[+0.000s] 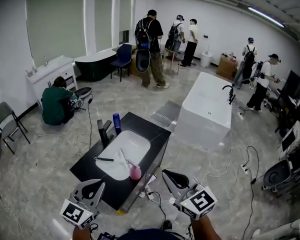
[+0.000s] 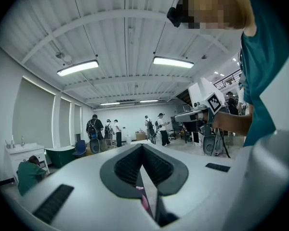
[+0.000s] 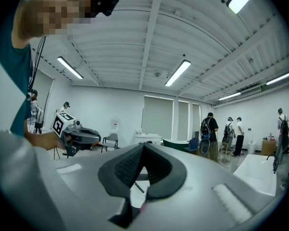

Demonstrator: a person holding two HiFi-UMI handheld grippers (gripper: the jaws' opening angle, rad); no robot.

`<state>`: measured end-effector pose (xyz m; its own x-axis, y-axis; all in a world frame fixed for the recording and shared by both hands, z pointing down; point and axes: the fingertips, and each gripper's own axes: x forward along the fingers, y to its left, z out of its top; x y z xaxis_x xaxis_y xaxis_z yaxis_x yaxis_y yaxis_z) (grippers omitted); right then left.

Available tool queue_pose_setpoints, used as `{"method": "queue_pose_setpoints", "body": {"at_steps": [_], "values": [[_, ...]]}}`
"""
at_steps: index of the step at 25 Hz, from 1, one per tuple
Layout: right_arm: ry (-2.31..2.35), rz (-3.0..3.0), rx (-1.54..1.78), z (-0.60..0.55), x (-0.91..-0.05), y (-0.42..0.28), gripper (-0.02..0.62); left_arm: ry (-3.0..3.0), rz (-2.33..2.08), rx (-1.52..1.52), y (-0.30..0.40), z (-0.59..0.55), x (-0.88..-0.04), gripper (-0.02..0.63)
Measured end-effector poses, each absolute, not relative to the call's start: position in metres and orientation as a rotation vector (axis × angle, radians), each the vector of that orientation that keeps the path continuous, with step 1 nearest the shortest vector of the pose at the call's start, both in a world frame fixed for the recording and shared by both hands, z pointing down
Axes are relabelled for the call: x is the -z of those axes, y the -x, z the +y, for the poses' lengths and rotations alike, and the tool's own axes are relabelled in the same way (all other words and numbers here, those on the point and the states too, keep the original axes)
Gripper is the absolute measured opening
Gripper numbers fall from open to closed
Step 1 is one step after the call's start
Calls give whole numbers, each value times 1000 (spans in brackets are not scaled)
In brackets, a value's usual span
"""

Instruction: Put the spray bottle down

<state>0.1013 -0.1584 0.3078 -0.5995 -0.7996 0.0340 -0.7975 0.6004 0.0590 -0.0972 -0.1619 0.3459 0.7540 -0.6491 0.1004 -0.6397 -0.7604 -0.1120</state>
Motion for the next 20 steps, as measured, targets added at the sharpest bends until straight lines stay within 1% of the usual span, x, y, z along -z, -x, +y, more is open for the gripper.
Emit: {"method": "queue_pose_setpoints", "body": {"at_steps": [20], "values": [[-1384, -2772, 7, -143, -315, -107, 7, 2878, 1052, 207, 90, -145, -347, 5]]}}
